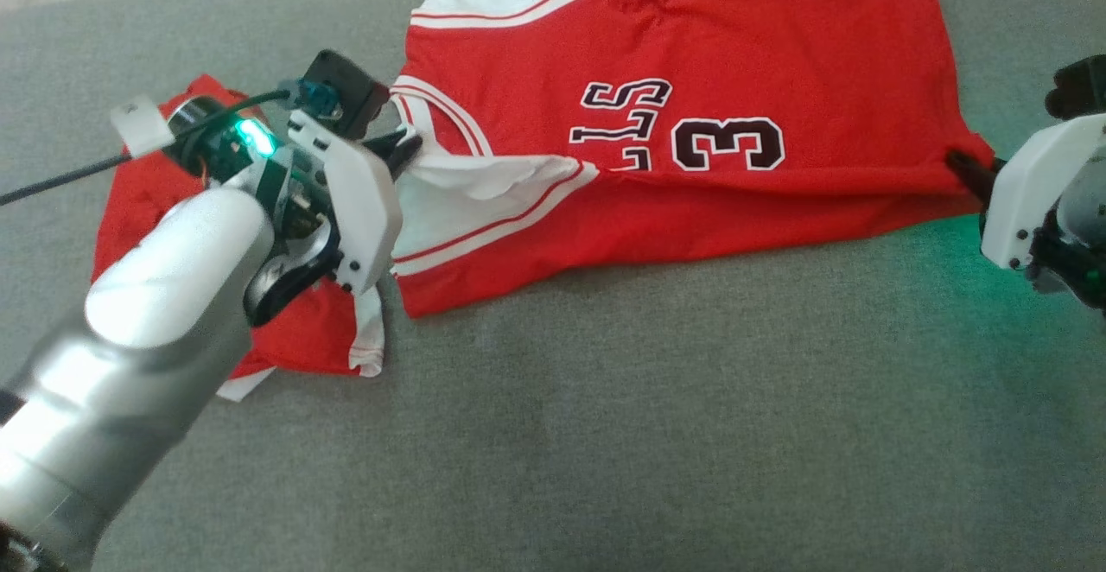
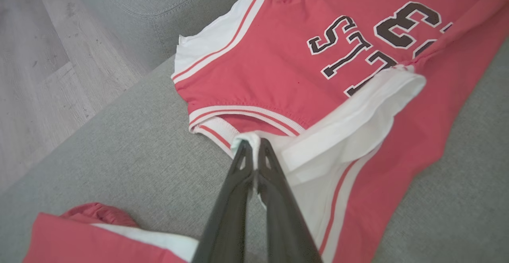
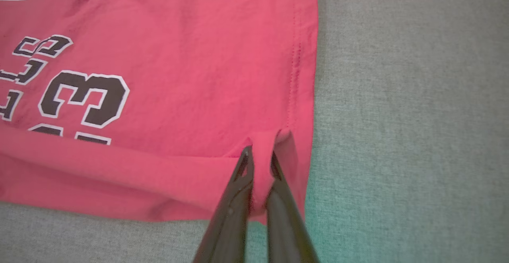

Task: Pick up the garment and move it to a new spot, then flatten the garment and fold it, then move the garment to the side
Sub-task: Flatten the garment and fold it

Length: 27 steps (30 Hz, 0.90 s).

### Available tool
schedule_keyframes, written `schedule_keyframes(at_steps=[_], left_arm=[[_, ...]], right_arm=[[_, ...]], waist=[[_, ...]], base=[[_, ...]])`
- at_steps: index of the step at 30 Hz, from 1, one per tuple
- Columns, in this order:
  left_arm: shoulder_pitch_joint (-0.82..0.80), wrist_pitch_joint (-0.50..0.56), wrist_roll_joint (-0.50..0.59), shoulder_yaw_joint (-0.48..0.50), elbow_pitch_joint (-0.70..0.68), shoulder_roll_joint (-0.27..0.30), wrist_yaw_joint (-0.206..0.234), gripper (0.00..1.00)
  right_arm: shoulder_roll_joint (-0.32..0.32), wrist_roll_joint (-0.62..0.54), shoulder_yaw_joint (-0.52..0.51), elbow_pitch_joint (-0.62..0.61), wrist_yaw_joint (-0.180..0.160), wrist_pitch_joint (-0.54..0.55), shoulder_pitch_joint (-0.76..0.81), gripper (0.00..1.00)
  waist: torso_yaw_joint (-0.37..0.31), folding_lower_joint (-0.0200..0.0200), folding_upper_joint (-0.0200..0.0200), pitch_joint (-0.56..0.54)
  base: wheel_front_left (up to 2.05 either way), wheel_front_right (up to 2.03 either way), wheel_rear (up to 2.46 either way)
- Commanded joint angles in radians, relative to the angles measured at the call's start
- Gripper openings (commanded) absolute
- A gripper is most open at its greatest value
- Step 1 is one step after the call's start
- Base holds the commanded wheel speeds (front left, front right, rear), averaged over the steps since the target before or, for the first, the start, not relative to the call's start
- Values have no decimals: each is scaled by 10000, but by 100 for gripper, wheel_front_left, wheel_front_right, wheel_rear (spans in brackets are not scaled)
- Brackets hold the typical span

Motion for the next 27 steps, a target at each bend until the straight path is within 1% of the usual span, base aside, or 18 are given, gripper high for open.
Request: schedule_keyframes(at_steps=[1,3,4,5,6,8,10,13,16,18,19,22,23,24,25,27], left_arm=[[-694,-104,88,361,-110,236,-38,0],[-944,-379,170,234,272,45,-49,0],[-1068,-620,265,207,457,-57,-51,39],[-1226,-1039,479,211,644,-161,-18,100],[-1362,-1577,721,252,853,-284,121,100],[-1504,-2630,1024,390,1317,-582,438,100],[-1603,-3752,1191,624,1725,-889,789,100],[-1635,-5301,1244,1020,2203,-1339,1276,100],[-1469,-6592,1045,1454,2477,-1743,1603,100],[-1206,-7060,816,1762,2540,-1969,1782,100],[-1045,-7208,729,1917,2506,-2049,1878,100],[-367,-7433,577,2516,2093,-2218,2307,100],[-75,-7449,601,2768,1787,-2265,2476,100],[287,-7454,676,3092,1347,-2312,2643,100],[1243,-7458,858,3766,500,-2454,2989,100],[2299,-7460,1129,4268,-185,-2640,3216,100]], right_arm=[[-146,-60,-69,-132,-7,-117,-262,0],[-68,-61,-61,-7,-7,-147,-348,0],[-49,-80,-109,119,-7,-215,-403,0],[-38,-182,-185,261,-7,-428,-499,40],[29,-237,-251,426,-7,-549,-571,100],[192,-283,-449,658,-7,-967,-734,100],[352,-296,-780,830,-7,-1713,-915,100],[599,-334,-1326,892,-7,-3243,-1084,100],[888,-287,-1889,771,-7,-4847,-1023,100],[1063,-369,-2258,677,-7,-5886,-849,100],[1129,-532,-2391,587,-7,-6231,-733,100],[1370,-1182,-3146,289,-7,-6628,-205,100],[1422,-1664,-3457,36,-7,-6648,7,100],[1647,-1969,-3933,-342,-7,-6654,317,100],[2074,-2851,-4900,-1188,-7,-6658,1132,100],[2638,-3873,-5712,-2067,-7,-6660,2090,100]], waist=[[-23,-1,0,80],[-28,-1,0,173],[-23,-1,0,220],[-15,-1,0,280],[-9,-1,0,326],[-7,-1,0,389],[7,-1,0,405],[73,-1,0,294],[147,-1,0,42],[185,-1,0,-198],[194,-1,0,-315],[191,-1,0,-674],[183,-1,0,-760],[161,-1,0,-852],[140,-1,0,-1020],[106,-1,0,-1195]], base=[[0,0,0],[0,0,0],[0,0,0],[0,0,0],[0,0,0],[0,0,0],[0,0,0],[0,0,0],[0,0,0],[0,0,0],[0,0,0],[0,0,0],[0,0,0],[0,0,0],[0,0,0],[0,0,0]])
